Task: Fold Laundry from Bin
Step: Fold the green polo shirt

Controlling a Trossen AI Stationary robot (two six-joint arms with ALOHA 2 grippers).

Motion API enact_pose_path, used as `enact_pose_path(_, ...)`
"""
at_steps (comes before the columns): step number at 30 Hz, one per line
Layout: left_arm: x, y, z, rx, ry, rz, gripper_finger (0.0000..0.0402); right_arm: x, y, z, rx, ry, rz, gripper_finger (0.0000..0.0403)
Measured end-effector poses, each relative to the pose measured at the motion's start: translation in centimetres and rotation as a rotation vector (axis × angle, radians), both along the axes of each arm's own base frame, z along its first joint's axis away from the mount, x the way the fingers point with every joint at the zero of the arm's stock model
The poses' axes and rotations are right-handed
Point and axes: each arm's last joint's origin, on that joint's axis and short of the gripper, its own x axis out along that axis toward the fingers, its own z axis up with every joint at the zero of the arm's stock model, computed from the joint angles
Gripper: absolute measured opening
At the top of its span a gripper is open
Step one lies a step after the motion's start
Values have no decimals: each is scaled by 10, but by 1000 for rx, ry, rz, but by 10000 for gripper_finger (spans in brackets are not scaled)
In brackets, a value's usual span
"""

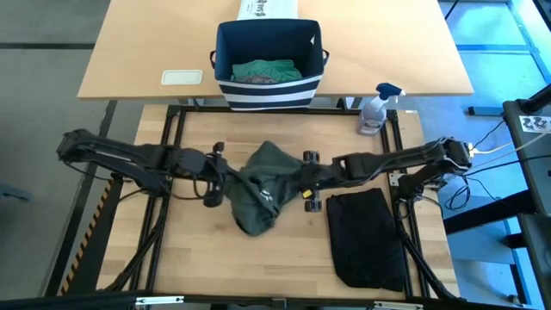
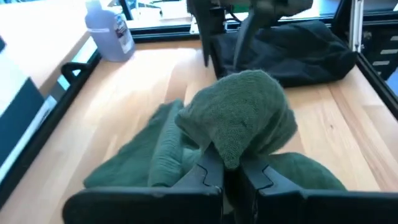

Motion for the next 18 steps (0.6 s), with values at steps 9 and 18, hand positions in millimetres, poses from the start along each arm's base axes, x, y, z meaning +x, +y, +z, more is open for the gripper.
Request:
enact_pose_path(9,-6,2,6,10,-32,28,0,-2,24,-66,100,-226,-3,182)
enact_pose_path(18,-5,5,9,41,-74,111,0,4,44,-109,19,-291,-30,182)
